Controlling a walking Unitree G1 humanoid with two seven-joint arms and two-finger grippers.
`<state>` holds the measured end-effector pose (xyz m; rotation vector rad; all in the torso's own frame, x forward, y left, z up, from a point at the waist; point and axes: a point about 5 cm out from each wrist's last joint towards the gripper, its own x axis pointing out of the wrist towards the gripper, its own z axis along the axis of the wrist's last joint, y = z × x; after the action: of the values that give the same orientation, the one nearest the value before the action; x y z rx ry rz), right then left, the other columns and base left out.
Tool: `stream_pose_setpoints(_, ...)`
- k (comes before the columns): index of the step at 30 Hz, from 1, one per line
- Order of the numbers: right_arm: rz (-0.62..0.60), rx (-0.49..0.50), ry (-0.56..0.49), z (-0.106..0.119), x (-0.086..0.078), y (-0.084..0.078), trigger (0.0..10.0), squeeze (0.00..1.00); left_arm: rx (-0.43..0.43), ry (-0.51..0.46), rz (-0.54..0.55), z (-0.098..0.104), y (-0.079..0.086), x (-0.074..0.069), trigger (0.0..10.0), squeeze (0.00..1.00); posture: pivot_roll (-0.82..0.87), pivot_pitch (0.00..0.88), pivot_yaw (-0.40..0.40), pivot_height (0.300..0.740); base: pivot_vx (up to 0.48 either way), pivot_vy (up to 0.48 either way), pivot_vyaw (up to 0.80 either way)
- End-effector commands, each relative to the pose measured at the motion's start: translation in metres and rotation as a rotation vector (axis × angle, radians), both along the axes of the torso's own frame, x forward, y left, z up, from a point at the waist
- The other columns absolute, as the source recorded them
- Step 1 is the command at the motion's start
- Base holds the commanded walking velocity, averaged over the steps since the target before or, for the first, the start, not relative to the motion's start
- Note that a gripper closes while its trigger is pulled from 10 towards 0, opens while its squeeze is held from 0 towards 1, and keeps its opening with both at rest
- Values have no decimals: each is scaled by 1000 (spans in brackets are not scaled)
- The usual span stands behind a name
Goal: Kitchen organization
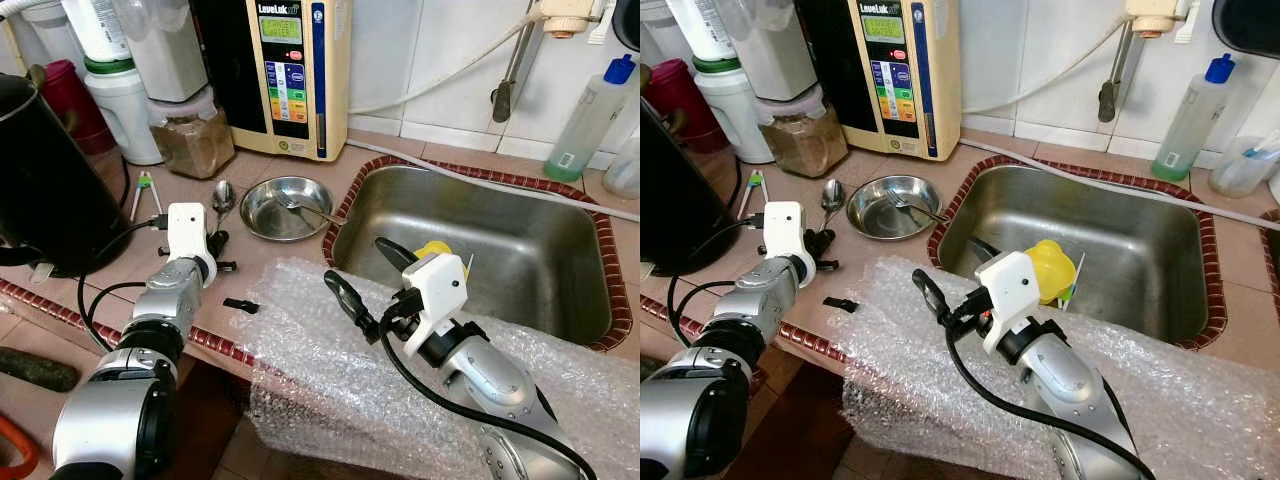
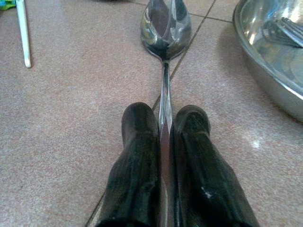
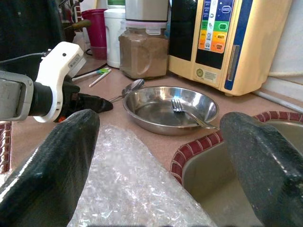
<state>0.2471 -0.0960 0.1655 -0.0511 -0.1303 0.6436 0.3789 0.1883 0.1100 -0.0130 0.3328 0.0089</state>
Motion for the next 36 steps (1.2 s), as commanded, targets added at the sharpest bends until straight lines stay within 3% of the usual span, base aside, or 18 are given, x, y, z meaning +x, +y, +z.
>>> stream_pose_setpoints(1,29,-8,2,0,-2,3,10000,0,11,85,-11,-23,-2,-11,0,0,-56,63,88,740,0,0,0)
stream_pose_setpoints(13,59,-16,5,0,-2,2,10000,0,56,68,-15,-41,-5,-30,0,0,-41,63,84,740,0,0,0)
stream_pose_setpoints(21,65,-21,4,0,-1,1,10000,0,96,47,86,-49,10,-49,0,0,-29,64,77,740,0,0,0)
stream_pose_setpoints(27,71,-24,4,-1,0,2,10000,0,125,-97,182,-33,18,-60,0,0,-21,65,73,740,0,0,0)
stream_pose_setpoints(36,76,-27,4,-2,2,4,10000,0,155,-244,157,-11,8,-61,0,0,-21,59,75,740,0,0,0)
